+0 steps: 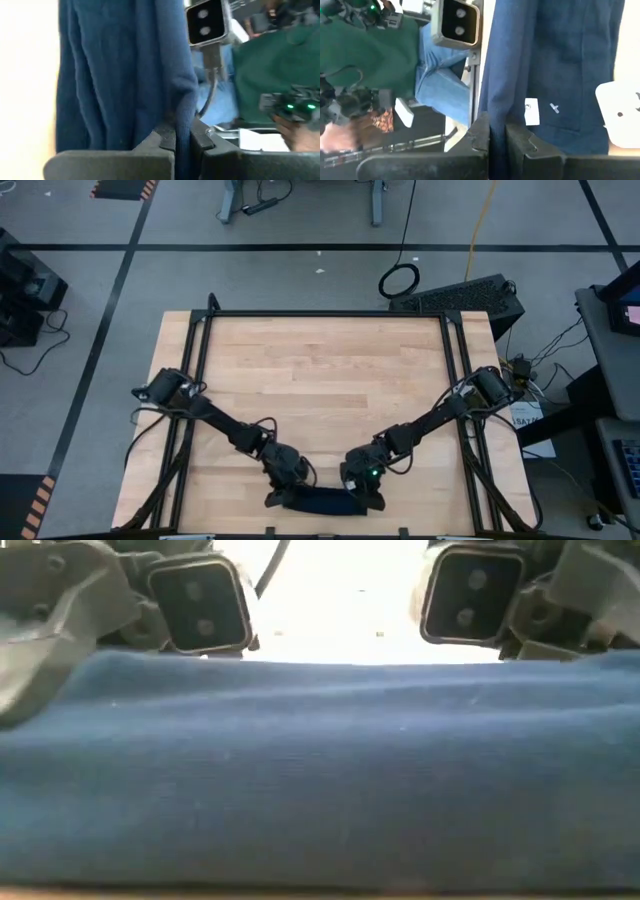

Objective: Roll towel into tight, uniform cylinder
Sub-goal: Roll the blue cloth napkin

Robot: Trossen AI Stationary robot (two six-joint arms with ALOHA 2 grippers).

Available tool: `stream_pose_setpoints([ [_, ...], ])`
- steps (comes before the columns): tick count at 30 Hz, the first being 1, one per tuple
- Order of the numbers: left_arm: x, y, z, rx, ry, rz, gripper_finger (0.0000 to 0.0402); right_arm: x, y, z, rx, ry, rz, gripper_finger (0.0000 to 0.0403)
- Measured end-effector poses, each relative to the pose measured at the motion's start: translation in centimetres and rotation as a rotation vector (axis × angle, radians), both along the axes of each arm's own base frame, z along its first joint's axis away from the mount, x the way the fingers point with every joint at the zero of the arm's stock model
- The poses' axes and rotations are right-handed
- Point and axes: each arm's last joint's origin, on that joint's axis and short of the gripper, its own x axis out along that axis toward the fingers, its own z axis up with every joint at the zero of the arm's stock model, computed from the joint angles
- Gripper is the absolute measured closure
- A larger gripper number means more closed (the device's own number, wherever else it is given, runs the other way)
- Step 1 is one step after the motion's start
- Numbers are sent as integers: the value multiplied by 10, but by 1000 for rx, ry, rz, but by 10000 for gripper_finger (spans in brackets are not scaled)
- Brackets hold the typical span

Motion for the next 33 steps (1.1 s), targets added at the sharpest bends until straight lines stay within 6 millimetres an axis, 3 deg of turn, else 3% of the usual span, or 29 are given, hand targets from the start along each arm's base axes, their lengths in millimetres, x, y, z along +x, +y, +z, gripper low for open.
stream_pose_setpoints([
  [8, 8, 6, 1, -79, -38, -19, 393, -2, 3, -1, -37, -52, 30, 375],
  [13, 7, 13, -1, -105, 68, -7, 393, -10, 5, 1, -93, -30, 23, 328],
  [20, 10, 24, -4, -107, 173, 87, 393, -28, 3, 26, -323, -91, -60, 268],
  [26, 14, 31, -4, -109, 191, 145, 393, -46, 31, 60, -522, -438, -149, 262],
  [33, 22, 48, -5, -119, 229, 266, 393, -64, 80, 46, -728, -668, -144, 255],
])
